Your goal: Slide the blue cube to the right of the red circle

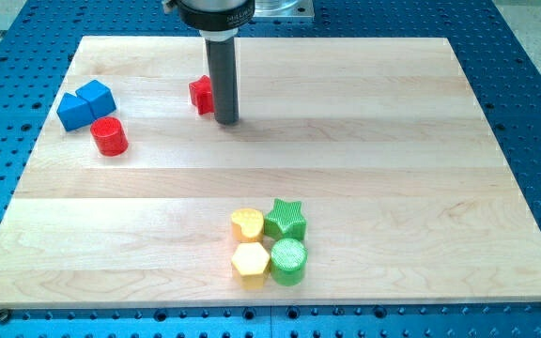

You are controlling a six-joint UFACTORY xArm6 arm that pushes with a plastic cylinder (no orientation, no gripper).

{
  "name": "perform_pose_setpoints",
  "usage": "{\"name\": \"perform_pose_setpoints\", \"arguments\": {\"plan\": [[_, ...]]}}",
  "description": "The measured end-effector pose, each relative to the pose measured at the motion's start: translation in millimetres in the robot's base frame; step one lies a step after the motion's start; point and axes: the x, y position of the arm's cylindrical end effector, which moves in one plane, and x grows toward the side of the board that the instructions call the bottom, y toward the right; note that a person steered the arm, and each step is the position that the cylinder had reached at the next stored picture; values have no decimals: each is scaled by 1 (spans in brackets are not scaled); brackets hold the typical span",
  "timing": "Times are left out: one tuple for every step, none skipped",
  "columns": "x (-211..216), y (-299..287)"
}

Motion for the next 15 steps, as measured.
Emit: {"name": "perform_pose_setpoints", "arguments": {"plan": [[4, -31], [53, -20], [91, -14], [98, -23], [33, -41], [0, -69], [-27, -89], [-87, -107], [-150, -126], [-153, -179], [-122, -216], [-83, -216], [-48, -216], [-13, -194], [-9, -161]]}}
